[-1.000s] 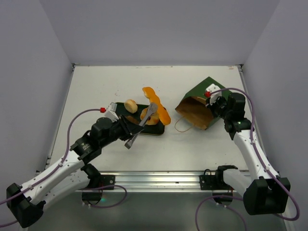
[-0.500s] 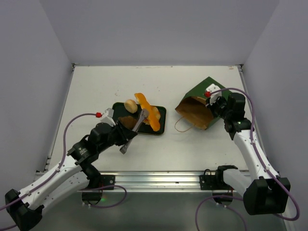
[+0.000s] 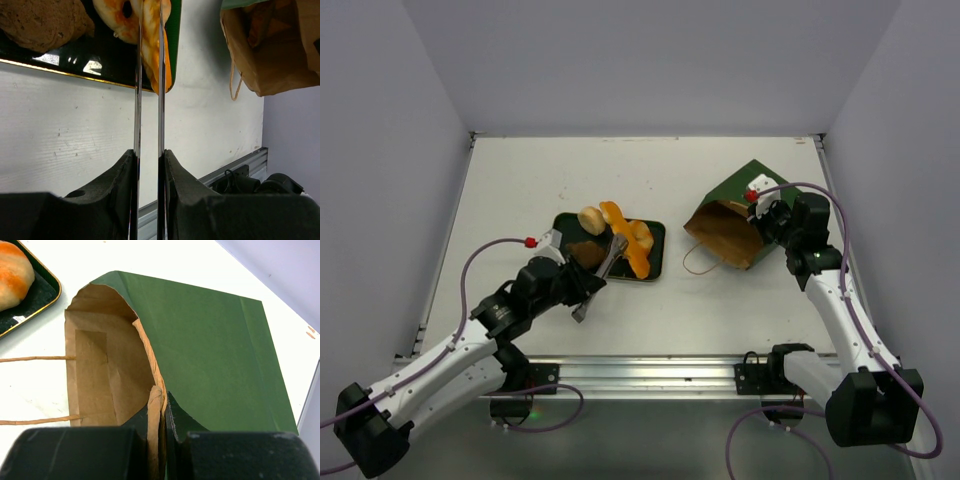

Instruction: Take the fake bread out of the paper bag

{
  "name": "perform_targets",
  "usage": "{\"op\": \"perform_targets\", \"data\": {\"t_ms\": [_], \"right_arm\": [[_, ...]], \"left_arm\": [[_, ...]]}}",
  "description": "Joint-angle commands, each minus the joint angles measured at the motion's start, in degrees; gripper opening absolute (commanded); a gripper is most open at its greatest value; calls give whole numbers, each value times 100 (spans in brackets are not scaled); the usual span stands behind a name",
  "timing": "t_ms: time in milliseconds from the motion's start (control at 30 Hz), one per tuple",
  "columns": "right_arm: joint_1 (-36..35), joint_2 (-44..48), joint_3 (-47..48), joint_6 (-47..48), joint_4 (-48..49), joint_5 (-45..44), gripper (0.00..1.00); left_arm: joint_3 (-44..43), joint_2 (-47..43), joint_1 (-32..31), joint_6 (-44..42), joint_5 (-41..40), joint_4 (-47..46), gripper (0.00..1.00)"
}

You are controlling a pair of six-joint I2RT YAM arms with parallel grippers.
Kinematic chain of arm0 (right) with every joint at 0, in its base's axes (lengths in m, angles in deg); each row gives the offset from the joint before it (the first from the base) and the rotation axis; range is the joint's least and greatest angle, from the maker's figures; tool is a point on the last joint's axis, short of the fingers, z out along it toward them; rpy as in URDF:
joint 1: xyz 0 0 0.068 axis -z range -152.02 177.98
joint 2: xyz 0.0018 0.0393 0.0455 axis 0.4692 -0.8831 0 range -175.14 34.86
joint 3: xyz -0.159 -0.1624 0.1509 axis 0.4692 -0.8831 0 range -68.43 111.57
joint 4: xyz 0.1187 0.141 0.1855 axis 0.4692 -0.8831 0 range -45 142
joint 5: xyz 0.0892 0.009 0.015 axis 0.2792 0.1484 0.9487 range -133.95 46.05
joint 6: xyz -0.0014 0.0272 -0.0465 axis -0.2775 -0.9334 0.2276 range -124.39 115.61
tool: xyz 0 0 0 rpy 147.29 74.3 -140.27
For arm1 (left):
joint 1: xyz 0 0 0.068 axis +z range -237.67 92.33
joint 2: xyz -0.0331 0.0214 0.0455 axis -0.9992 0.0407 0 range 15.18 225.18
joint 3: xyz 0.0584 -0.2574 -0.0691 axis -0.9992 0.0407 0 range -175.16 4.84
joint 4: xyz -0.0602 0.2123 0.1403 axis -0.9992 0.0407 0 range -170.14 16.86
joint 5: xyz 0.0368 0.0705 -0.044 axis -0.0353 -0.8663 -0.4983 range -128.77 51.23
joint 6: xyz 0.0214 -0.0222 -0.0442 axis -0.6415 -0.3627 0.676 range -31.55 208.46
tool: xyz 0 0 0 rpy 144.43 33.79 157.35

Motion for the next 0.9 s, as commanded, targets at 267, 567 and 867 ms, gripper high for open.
{"op": "perform_targets", "data": {"t_ms": [267, 567, 867], "right_arm": [[15, 14, -35, -9, 246, -15, 1], [15, 6, -35, -1, 246, -6, 1], [15, 14, -35, -1, 228, -6, 1]], "left_arm": [[123, -18, 77, 48, 151, -1013, 0], [299, 61, 85, 119, 213, -1381, 0], [405, 299, 129, 13, 239, -1505, 0]]}}
